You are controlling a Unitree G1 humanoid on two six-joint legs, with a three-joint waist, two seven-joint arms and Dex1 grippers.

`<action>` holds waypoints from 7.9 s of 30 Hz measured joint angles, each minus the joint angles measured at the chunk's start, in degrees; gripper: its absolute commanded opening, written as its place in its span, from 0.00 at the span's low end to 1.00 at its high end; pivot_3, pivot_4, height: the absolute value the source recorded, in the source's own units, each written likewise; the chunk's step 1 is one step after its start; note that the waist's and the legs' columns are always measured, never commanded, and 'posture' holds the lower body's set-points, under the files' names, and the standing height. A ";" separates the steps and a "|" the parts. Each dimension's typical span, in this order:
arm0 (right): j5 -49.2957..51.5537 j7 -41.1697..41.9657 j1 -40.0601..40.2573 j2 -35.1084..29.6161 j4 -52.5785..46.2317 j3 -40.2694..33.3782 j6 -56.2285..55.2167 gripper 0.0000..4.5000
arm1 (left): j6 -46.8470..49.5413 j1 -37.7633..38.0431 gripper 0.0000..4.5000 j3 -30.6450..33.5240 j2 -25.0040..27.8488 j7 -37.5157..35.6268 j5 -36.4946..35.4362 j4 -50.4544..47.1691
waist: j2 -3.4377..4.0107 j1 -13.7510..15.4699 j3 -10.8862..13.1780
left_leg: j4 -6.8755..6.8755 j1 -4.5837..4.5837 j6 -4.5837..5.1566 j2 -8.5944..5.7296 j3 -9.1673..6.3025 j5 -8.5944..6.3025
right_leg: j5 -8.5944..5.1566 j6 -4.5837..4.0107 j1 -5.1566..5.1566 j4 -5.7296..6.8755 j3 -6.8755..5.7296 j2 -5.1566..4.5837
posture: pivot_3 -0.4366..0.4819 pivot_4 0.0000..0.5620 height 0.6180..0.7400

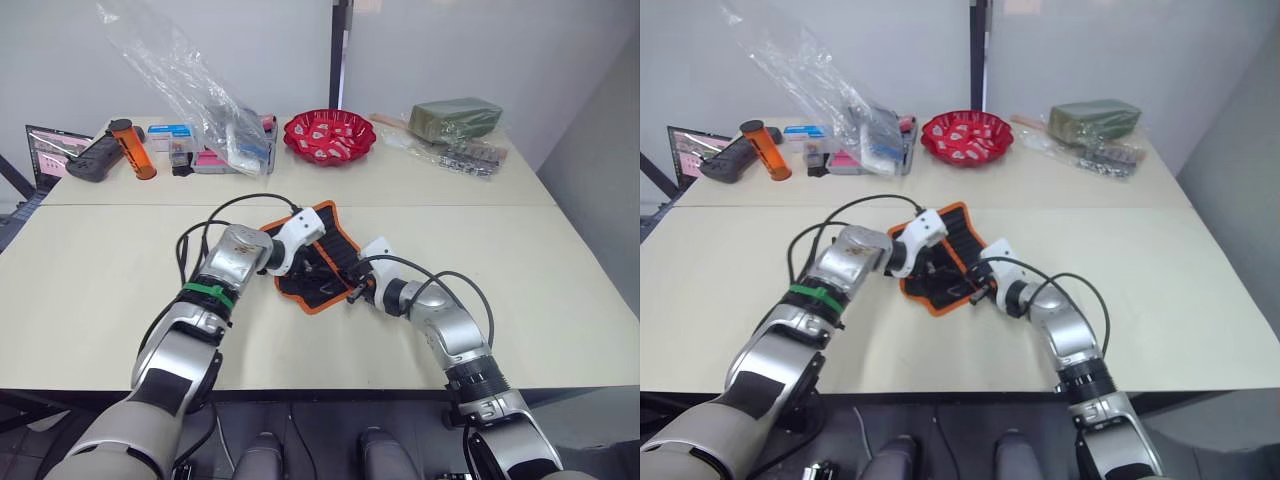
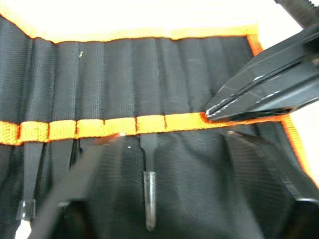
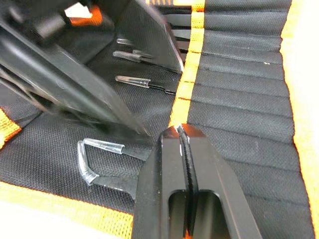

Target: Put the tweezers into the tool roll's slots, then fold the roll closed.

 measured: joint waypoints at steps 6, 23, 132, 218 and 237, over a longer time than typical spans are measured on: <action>0.00 1.42 -1.56 0.14 2.44 0.03 -0.76 0.00 | 11.10 5.93 0.99 6.14 9.11 -2.08 -5.96 -16.55 | 0.00 -0.21 0.00 | -0.01 0.04 0.00 0.01 0.00 0.00 | 0.01 -0.01 0.03 -0.01 0.01 0.00 | 0.48 0.27 1.00; -0.15 4.98 -4.69 -0.07 9.57 1.65 -4.79 0.00 | 14.04 45.97 0.99 47.94 17.27 16.78 -14.86 -45.46 | -0.33 -0.74 -0.21 | -0.22 0.47 -0.01 0.10 0.05 -0.02 | 0.03 -0.12 0.28 -0.05 0.04 -0.01 | 0.48 0.27 1.00; -1.04 -0.36 5.42 -0.59 -8.96 -1.67 4.88 0.00 | 8.70 -2.74 0.01 -2.98 -6.76 16.47 -10.97 -10.01 | -0.04 0.43 0.08 | -0.20 0.22 -0.10 0.02 0.05 -0.31 | -0.18 0.07 0.60 -0.98 -0.02 -0.03 | 0.48 0.27 1.00; 0.01 0.29 4.66 -0.93 -7.56 -0.22 4.95 0.00 | 6.60 3.97 0.98 -1.30 7.50 3.07 -1.25 -14.45 | 0.05 0.14 0.07 | -0.12 0.43 0.04 -0.03 -0.01 -0.21 | -0.07 0.22 0.86 -0.87 0.04 0.00 | 0.48 0.27 1.00; 0.00 3.16 0.84 -0.96 -2.71 0.24 4.07 0.00 | 17.62 26.99 0.99 15.17 13.19 11.20 -9.89 -35.70 | 0.04 -0.23 0.07 | -0.10 0.49 0.03 0.03 -0.01 -0.21 | -0.05 0.16 0.85 -0.78 0.04 0.02 | 0.48 0.27 1.00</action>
